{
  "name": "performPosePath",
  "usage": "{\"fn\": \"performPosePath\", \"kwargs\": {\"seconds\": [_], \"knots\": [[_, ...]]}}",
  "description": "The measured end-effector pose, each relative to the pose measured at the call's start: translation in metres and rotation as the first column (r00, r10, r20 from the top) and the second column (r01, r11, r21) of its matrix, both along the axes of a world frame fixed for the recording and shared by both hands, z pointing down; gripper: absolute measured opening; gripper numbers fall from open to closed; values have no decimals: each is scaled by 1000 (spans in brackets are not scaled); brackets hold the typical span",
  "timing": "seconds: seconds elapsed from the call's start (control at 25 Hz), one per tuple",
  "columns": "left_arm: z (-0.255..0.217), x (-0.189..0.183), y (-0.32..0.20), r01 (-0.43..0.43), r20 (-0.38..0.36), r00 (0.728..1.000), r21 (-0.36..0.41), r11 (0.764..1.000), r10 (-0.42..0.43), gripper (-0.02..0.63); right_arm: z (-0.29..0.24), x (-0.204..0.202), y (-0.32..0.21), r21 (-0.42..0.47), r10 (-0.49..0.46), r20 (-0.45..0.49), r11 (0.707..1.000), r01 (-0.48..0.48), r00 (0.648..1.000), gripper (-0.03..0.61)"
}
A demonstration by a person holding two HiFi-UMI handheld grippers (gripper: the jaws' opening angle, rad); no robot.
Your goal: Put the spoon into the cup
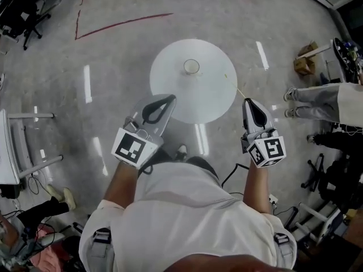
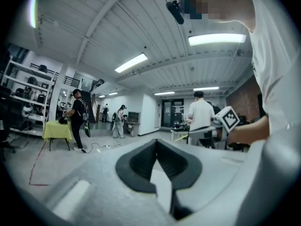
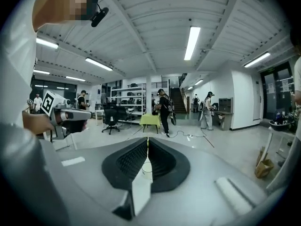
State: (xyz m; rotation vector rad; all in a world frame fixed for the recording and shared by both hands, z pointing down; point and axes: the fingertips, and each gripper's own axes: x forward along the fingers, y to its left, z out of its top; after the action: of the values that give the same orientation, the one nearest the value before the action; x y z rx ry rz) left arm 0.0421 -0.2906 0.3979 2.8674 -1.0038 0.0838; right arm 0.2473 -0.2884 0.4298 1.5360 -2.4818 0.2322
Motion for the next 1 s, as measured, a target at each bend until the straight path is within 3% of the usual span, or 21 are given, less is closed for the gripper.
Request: {"fn": "performPosePath", "kwargs": {"seconds": [0.28,0.56,0.8,1.0], "knots": [[38,-37,-71,-38,81,996,38,999,35,3,86,-75,-96,-205,-103,-139,976,73,985,12],[74,-62,-119,-5,65,998,-51,999,8,3,175,-89,-158,-372,-148,-251,927,46,957,12],[103,-79,-125,34,60,998,-136,990,-26,3,247,-86,-182,-450,-153,-296,893,3,943,12],[112,-90,-127,53,71,997,-162,985,-42,3,273,-92,-195,-483,-158,-313,875,-13,937,12]]}}
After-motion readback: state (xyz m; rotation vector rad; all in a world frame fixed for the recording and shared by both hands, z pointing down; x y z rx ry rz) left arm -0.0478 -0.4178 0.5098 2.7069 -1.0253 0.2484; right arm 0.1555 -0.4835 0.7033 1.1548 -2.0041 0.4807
